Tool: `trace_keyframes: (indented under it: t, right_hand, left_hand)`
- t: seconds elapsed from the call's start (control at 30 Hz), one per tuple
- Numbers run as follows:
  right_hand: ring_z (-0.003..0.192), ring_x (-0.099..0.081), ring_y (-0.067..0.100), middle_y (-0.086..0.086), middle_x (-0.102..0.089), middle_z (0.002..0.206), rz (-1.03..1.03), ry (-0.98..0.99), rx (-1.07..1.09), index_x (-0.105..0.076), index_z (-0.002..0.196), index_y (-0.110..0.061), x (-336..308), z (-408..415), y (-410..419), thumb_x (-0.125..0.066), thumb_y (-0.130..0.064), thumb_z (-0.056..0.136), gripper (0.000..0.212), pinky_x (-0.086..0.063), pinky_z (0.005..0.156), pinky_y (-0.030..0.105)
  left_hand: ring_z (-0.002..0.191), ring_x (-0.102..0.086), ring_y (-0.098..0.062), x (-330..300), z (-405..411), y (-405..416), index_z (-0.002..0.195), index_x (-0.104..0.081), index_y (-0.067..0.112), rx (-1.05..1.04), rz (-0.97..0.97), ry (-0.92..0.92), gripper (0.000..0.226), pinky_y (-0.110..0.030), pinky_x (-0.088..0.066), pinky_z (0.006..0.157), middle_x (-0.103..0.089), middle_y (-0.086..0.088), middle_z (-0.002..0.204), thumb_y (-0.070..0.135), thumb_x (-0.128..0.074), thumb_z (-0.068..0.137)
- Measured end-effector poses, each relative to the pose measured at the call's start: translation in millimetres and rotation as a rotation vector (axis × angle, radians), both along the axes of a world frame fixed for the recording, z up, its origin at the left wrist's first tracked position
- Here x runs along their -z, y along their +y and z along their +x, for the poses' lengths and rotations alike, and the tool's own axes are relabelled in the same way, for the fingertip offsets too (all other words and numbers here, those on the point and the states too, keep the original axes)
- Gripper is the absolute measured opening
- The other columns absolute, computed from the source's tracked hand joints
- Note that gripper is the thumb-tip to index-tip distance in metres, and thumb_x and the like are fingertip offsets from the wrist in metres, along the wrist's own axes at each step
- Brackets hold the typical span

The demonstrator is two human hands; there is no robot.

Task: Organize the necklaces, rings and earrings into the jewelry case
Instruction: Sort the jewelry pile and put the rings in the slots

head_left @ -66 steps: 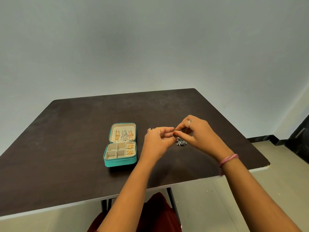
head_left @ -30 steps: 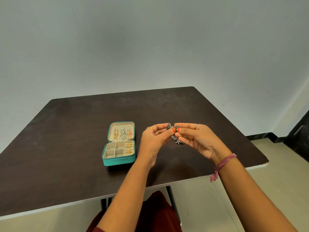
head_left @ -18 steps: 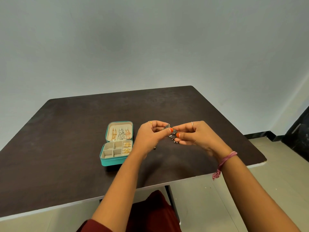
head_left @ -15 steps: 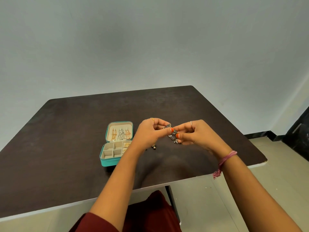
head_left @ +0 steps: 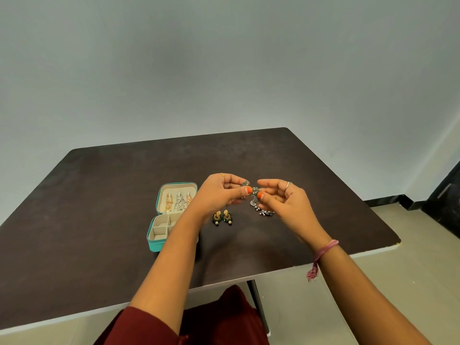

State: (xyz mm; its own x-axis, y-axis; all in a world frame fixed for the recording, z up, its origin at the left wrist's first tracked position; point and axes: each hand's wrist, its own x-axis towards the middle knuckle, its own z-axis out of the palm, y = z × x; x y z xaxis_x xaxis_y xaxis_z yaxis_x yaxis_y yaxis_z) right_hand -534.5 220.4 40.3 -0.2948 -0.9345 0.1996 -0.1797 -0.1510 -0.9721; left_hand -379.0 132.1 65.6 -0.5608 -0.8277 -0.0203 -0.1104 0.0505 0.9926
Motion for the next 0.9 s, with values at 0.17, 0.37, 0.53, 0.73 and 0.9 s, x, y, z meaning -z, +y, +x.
trace_keyframes:
  t: [0.17, 0.37, 0.53, 0.73, 0.9]
  right_hand:
    - [0.084, -0.068, 0.002, -0.005, -0.069, 0.096, 0.046, 0.485, -0.029, -0.063, 0.119, -0.02, -6, -9, -1, -0.064, -0.01, 0.088, 0.033, -0.052, 0.076, 0.012]
    - [0.085, -0.071, 0.011, 0.002, -0.072, 0.098, 0.178, 0.375, -0.214, -0.066, 0.115, -0.019, -17, -16, -2, -0.067, -0.01, 0.087, 0.03, -0.057, 0.078, 0.025]
    - [0.09, -0.071, 0.02, 0.011, -0.073, 0.095, 0.242, 0.034, -0.191, -0.072, 0.104, -0.011, -15, -16, -6, -0.067, -0.01, 0.086, 0.019, -0.059, 0.077, 0.031]
    - [0.083, -0.07, 0.013, 0.007, -0.074, 0.093, 0.244, 0.049, -0.187, -0.072, 0.104, -0.011, -13, -14, -10, -0.066, -0.01, 0.087, 0.018, -0.058, 0.073, 0.025]
    - [0.079, -0.07, 0.01, 0.008, -0.073, 0.091, 0.263, 0.117, -0.202, -0.071, 0.102, -0.015, -12, -12, -12, -0.065, -0.008, 0.087, 0.017, -0.056, 0.07, 0.02]
  left_hand:
    - [0.075, -0.068, -0.011, 0, 0, -3, 0.095, -0.066, 0.008, 0.053, -0.112, -0.166, 0.014, -0.024, -0.057, 0.073, -0.071, -0.007, 0.081, 0.008, -0.072, 0.083]
    - [0.06, -0.062, 0.003, -9, -4, -11, 0.092, -0.067, 0.016, 0.144, -0.328, -0.364, 0.009, -0.019, -0.05, 0.065, -0.07, 0.002, 0.074, 0.013, -0.071, 0.085]
    - [0.055, -0.06, 0.006, -12, -5, -13, 0.089, -0.065, 0.021, 0.169, -0.375, -0.405, 0.011, -0.019, -0.049, 0.063, -0.069, 0.003, 0.074, 0.013, -0.072, 0.083]
    - [0.065, -0.065, -0.003, -5, 0, -12, 0.092, -0.066, 0.012, 0.106, -0.215, -0.249, 0.015, -0.018, -0.051, 0.063, -0.071, -0.004, 0.077, 0.011, -0.075, 0.081]
    - [0.069, -0.068, -0.007, 4, -1, -11, 0.095, -0.065, 0.01, 0.054, -0.164, -0.22, 0.016, -0.02, -0.054, 0.065, -0.071, -0.003, 0.078, 0.01, -0.074, 0.082]
